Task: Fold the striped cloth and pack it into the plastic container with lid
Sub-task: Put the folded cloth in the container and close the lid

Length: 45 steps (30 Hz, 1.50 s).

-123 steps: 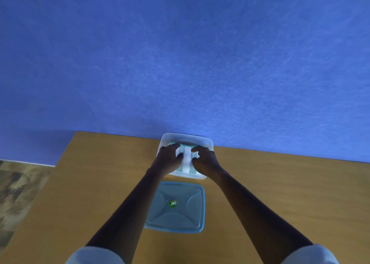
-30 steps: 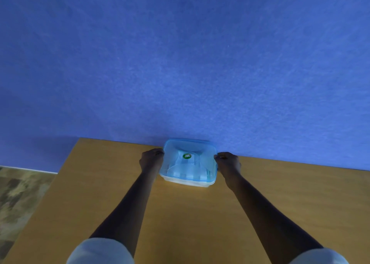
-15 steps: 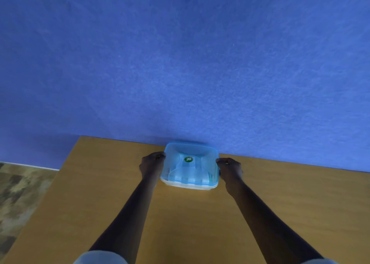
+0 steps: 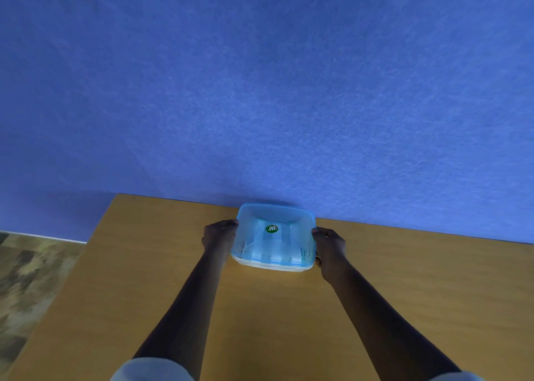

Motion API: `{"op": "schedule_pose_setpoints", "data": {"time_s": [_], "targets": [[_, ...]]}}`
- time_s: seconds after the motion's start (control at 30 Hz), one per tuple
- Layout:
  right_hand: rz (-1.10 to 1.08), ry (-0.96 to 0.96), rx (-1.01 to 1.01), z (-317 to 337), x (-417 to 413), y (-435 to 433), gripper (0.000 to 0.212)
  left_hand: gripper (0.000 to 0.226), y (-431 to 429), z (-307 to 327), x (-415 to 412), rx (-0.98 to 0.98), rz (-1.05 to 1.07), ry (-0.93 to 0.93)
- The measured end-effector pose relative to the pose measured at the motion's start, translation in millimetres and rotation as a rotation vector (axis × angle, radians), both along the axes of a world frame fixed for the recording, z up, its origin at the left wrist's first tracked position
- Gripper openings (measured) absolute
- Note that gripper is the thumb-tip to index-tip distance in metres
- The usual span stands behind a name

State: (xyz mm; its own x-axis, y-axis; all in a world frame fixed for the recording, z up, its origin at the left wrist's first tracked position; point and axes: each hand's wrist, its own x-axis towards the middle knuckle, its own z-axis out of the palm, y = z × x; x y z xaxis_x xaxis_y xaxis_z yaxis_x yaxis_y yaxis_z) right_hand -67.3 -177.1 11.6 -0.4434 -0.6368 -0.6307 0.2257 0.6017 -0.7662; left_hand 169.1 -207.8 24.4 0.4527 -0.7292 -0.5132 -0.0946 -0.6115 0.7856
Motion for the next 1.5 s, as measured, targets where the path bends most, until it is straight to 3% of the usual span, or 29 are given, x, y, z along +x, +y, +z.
{"op": "schedule_pose_setpoints", "data": {"time_s": [0.13,0.2,0.4,0.53,0.6,0.7,1.03,1.5], "targets": [[0.010,-0.013,-0.007,-3,1,-1,0.010,0.008,-3,-1,1,0.019,-0.001,0.031],[0.027,0.012,-0.011,-4,1,-1,0.008,0.014,-3,-3,1,0.010,-0.011,0.042],[0.183,0.182,-0.030,0,2,12,0.030,0.010,-1,0,1,0.006,-0.058,0.020],[0.347,0.337,-0.004,3,7,30,0.046,0.034,10,-4,4,0.085,-0.107,0.006],[0.375,0.383,0.034,2,11,36,0.055,0.030,13,-8,3,0.055,-0.111,-0.034],[0.378,0.464,0.025,0,17,38,0.068,0.041,18,-11,-1,-0.011,-0.165,-0.165],[0.384,0.582,-0.055,-8,24,38,0.064,0.042,30,-24,-13,-0.256,-0.196,-0.379],[0.371,0.691,-0.163,-26,21,38,0.045,0.029,31,-41,-11,-0.392,-0.210,-0.394]]}}
